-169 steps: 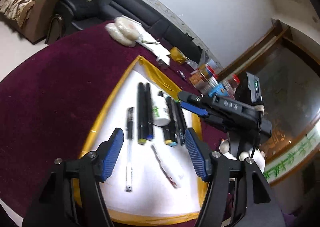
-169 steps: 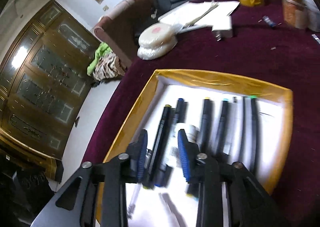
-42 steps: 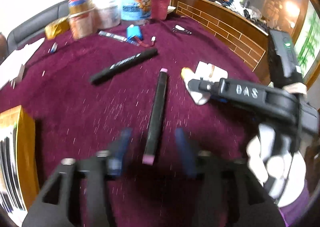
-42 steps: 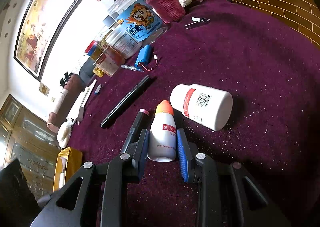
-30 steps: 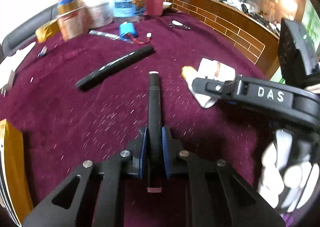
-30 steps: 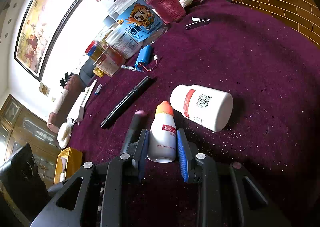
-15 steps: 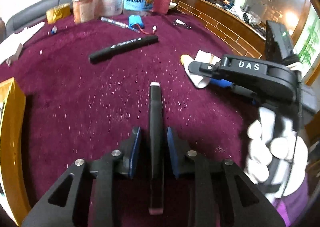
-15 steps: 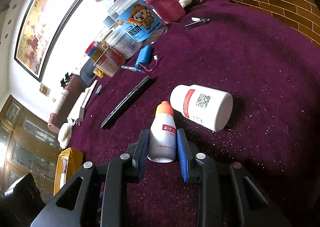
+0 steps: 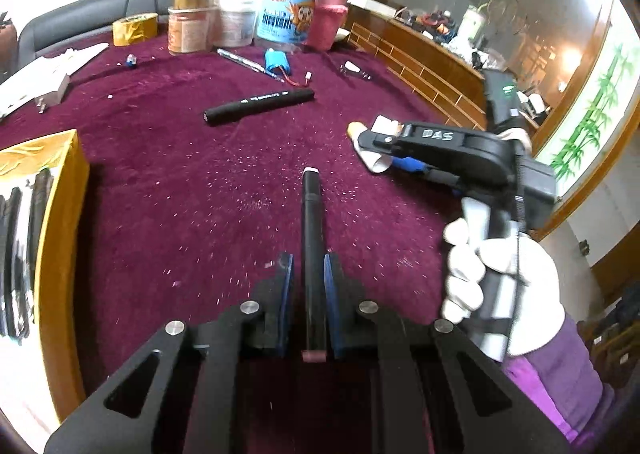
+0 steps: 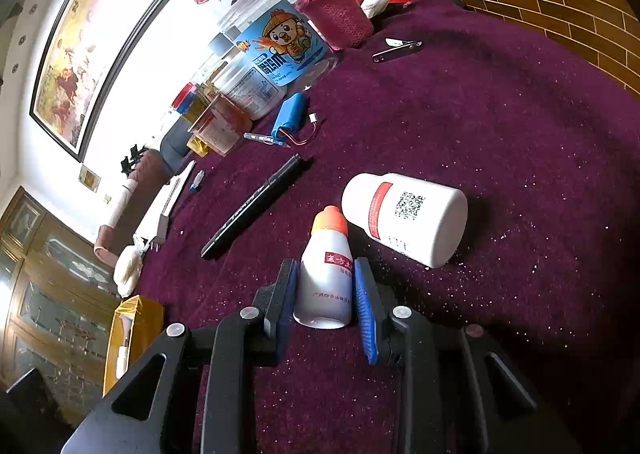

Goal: Organize rigid objects
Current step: 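Carry the pink-ended marker and orange-capped bottle to the tray with both tools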

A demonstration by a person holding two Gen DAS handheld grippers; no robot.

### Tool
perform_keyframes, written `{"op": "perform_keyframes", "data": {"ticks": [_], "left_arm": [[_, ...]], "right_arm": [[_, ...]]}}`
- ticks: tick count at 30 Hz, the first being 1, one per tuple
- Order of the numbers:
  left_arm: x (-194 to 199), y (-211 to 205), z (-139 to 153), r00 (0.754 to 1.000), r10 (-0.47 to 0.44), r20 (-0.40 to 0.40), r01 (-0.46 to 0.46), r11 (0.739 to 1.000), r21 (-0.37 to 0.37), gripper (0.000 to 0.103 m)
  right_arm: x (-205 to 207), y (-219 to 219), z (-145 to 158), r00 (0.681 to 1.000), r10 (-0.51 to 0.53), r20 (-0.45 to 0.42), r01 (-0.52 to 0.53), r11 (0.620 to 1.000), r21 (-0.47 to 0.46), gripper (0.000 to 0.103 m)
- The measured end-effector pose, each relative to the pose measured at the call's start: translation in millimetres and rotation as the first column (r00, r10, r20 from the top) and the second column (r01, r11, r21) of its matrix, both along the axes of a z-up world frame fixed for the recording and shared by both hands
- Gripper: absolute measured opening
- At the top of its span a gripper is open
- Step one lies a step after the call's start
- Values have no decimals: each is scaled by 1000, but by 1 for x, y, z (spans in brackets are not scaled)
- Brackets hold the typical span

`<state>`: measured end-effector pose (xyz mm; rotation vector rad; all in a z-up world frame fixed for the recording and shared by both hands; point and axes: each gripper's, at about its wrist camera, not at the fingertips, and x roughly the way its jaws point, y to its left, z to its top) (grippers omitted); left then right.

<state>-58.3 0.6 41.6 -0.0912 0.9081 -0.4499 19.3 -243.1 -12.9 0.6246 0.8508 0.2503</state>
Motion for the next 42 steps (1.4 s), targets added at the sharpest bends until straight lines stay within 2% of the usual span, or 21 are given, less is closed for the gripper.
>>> {"op": "perform_keyframes", "data": {"ticks": [6,11,14,15,18,20,22,26,28,30,32,37,42], "left_arm": [[-29,19,12,1000,-5,17,6,999,-47,13],[-35,31,10,1000,27,1,-27,997,-71,13],[-34,28,9,1000,15,14,-15,999,-41,19],[-33,27,8,1000,14,19,-13,999,-33,24],[-23,22,3,1000,11,13,-11,1000,-19,35],[-13,16,-2,1000,16,1,-16,1000,-8,36],[-1,9,-7,1000,14,-20,-14,1000,-7,36],[25,-17,-19,999,-4,-37,5,999,44,36],[33,-36,-27,998,-40,-39,44,994,99,36],[30,-52,-27,997,-72,7,70,980,185,25],[27,-53,-26,994,-105,-7,105,982,158,12],[20,-24,-19,997,-64,-36,65,997,41,12],[3,7,-3,999,-22,-34,20,997,-71,12]], "right_arm": [[0,8,4,1000,-2,12,3,998,-58,25],[2,22,9,1000,3,2,-2,987,-160,25],[0,38,16,999,36,-39,-46,959,-281,24],[-4,40,17,998,48,-48,-60,956,-286,24],[-20,42,22,996,77,-48,-88,954,-288,24],[-34,38,23,995,87,-46,-96,960,-264,24],[-45,31,21,995,90,-51,-99,970,-222,24],[-62,18,21,995,84,-53,-92,981,-172,24],[-66,15,21,996,77,-50,-84,984,-160,24],[-70,11,22,996,71,-44,-77,986,-145,24],[-73,10,24,997,70,-34,-74,987,-141,24],[-82,14,31,995,97,-3,-97,986,-132,24],[-90,27,37,992,128,17,-125,985,-121,24]]}}
